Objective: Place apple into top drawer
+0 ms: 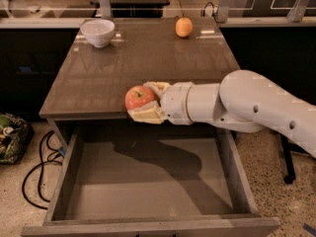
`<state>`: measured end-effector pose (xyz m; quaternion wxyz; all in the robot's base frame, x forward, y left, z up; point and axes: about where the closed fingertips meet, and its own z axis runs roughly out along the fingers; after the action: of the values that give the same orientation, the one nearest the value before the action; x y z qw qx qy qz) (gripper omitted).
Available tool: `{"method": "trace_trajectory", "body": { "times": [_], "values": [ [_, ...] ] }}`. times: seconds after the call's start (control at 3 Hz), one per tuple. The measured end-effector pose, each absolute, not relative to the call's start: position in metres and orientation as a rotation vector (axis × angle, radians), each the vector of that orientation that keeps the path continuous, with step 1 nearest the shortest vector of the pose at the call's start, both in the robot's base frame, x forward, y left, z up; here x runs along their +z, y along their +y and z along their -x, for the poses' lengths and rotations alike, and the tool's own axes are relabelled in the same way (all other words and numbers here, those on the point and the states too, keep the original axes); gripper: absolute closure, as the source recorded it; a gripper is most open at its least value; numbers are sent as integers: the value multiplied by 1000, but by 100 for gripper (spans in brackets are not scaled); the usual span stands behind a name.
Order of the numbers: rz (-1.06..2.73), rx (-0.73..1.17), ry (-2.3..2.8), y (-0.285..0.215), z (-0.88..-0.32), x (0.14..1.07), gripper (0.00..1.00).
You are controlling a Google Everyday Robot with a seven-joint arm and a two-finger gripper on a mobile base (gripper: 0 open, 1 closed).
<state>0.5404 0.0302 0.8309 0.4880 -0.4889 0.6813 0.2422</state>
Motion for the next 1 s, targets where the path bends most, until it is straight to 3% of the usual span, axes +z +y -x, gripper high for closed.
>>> {"method": "trace_trajectory", "body": {
  "times": [0.33, 1.0],
  "values": [
    [1174, 519, 1683, 13, -505, 838, 100],
    [1200, 547, 1680, 15, -503, 826, 100]
  ]
}}
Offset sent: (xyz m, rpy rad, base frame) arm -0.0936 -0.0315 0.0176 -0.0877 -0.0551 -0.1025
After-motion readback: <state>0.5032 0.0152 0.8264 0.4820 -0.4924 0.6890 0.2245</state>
